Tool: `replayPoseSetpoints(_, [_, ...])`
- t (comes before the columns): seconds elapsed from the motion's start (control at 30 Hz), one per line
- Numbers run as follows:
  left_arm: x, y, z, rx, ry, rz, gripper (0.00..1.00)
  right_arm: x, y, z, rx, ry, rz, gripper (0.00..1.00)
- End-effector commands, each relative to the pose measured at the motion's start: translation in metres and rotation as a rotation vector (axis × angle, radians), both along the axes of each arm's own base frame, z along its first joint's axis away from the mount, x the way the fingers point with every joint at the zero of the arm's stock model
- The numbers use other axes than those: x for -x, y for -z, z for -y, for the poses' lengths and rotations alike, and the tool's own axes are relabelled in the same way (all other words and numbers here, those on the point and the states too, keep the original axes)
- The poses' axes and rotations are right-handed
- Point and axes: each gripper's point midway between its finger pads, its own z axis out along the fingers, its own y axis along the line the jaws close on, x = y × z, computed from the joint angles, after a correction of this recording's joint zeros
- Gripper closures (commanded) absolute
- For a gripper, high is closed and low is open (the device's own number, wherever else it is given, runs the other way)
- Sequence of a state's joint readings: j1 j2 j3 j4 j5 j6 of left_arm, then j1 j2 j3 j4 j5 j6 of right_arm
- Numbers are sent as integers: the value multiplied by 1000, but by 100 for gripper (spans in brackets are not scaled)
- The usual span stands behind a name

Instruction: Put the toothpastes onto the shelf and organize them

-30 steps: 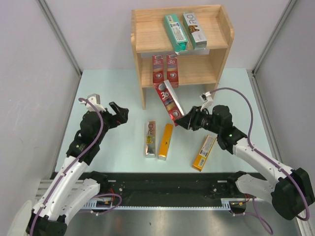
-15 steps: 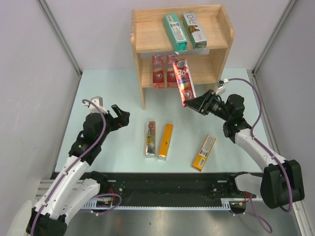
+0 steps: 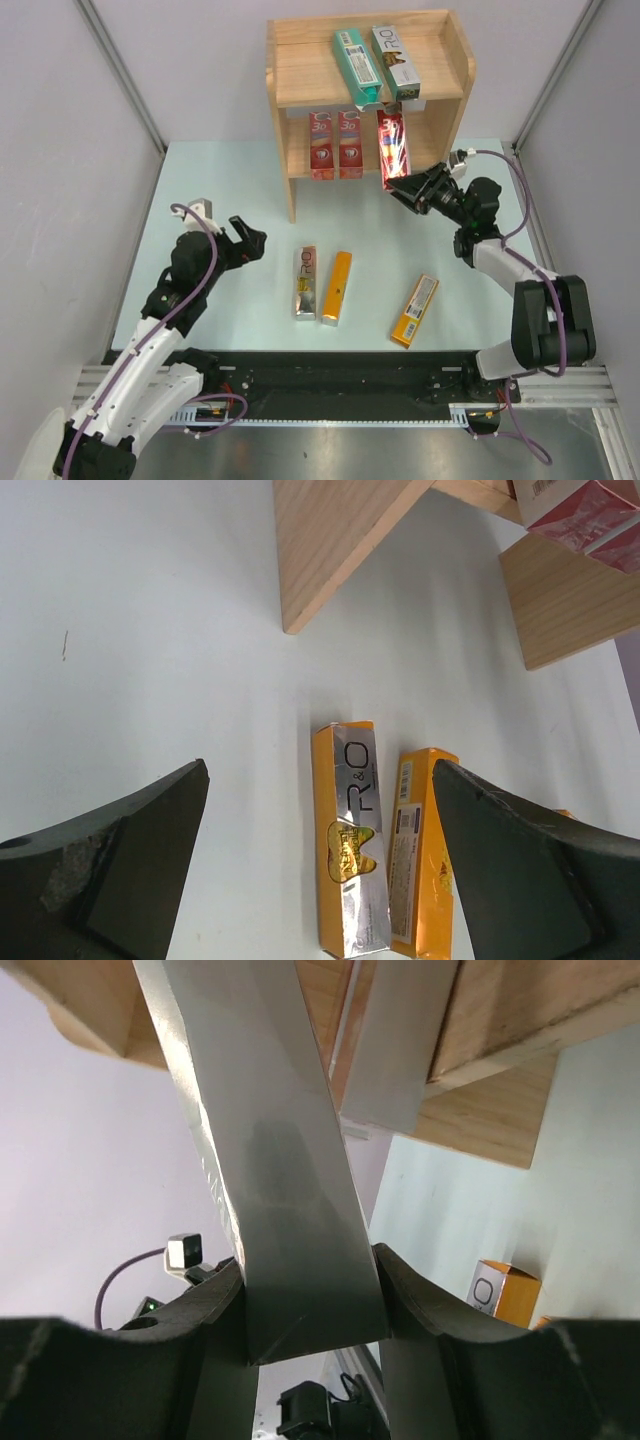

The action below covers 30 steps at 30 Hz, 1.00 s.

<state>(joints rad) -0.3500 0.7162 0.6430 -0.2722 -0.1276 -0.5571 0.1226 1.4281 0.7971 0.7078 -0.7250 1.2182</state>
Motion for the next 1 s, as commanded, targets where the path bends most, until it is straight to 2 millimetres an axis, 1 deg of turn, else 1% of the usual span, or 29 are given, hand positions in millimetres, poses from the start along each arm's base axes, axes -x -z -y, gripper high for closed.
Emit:
replayPoseSetpoints(0.0, [2,-2,4,14,28,14,0,-13,-49,-3,-82,-16,150,75])
replayPoseSetpoints(0.03, [3,1,5,17,33,7,1,-19,-43,-4,-90,-14,126,74])
replayPoseSetpoints(0.1, [3,2,6,23,37,5,0,-26,-45,-5,-105,3,128,75])
replayPoseSetpoints(0.13, [4,6,6,20,41,-2,0,-31,-41,-6,-105,8,114,75])
replayPoseSetpoints(0.17, [4,7,7,22,43,-4,0,-35,-47,-8,-107,13,129,75])
replayPoseSetpoints(0.2, [4,9,7,22,44,-7,0,-38,-43,-10,-102,16,111,75])
replayPoseSetpoints(0.23, [4,10,8,23,47,-7,0,-41,-43,-12,-101,16,113,74])
replayPoseSetpoints(0.27, [4,11,8,25,50,-10,0,-47,-37,-15,-95,22,102,75])
replayPoseSetpoints(0.33, [5,15,8,21,51,-18,0,-52,-35,-21,-101,16,92,74])
replayPoseSetpoints(0.37, [6,17,8,18,51,-21,0,-58,-25,-24,-109,14,59,74])
replayPoseSetpoints(0.47, [6,19,8,18,53,-27,0,-66,-24,-29,-139,4,56,75])
replayPoseSetpoints(0.5, [7,20,8,17,56,-30,0,-70,-16,-33,-145,-3,35,75])
replayPoseSetpoints(0.57, [8,23,8,15,58,-34,0,-74,-15,-37,-151,-6,33,75])
replayPoseSetpoints(0.63, [8,25,8,12,55,-40,0,-77,-9,-41,-159,-15,17,75])
replayPoseSetpoints(0.77, [10,30,7,14,53,-48,0,-80,-2,-44,-162,-14,-1,73])
replayPoseSetpoints(0.97, [11,36,8,18,59,-57,0,-80,0,-50,-166,-26,-12,65])
